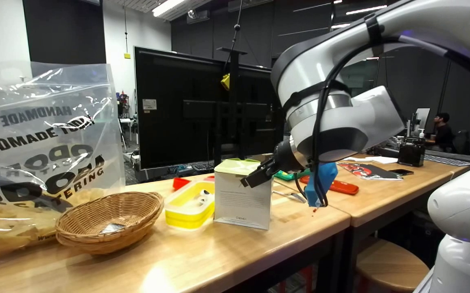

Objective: Close the box

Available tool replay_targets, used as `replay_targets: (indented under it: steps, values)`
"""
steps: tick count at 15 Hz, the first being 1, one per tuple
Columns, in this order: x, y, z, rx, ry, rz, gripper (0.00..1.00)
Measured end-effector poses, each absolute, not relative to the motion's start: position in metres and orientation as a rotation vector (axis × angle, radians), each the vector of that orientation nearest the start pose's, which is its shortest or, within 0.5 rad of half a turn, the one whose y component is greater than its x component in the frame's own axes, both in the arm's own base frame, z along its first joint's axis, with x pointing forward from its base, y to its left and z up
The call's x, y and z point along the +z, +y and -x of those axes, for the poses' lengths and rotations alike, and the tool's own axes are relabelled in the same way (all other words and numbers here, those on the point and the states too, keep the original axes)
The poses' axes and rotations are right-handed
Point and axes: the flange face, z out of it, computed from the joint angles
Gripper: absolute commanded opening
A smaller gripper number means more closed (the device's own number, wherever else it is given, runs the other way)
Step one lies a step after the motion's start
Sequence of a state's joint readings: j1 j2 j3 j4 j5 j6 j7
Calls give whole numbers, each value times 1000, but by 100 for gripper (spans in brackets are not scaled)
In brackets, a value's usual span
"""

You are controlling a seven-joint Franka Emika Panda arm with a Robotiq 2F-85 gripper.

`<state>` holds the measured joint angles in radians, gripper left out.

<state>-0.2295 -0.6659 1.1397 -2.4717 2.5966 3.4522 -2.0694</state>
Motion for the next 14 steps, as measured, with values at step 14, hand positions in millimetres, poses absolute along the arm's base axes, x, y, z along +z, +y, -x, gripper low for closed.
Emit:
replay_targets:
  steps: [14]
  values:
    - [416, 241, -257, -1521, -587, 2764, 100]
